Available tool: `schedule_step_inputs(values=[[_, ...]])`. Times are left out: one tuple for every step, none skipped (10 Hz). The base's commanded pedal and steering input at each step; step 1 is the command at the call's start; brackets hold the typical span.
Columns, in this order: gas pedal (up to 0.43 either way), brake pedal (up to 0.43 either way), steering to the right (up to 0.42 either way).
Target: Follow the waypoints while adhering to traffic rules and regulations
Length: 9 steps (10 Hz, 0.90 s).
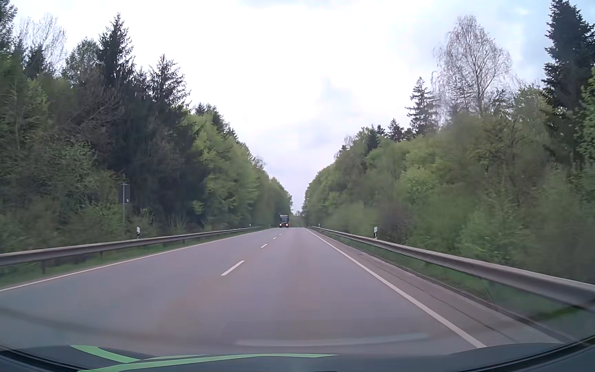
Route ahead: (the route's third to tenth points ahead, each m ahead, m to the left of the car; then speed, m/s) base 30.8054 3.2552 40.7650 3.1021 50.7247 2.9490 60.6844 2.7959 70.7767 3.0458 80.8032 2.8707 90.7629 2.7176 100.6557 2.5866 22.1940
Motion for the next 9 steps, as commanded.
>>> schedule_step_inputs(values=[[0.220, 0.000, 0.000], [0.220, 0.000, 0.000], [0.220, 0.000, 0.000], [0.220, 0.000, 0.000], [0.220, 0.000, 0.000], [0.220, 0.000, 0.000], [0.220, 0.000, 0.000], [0.220, 0.000, 0.001], [0.220, 0.000, 0.002]])
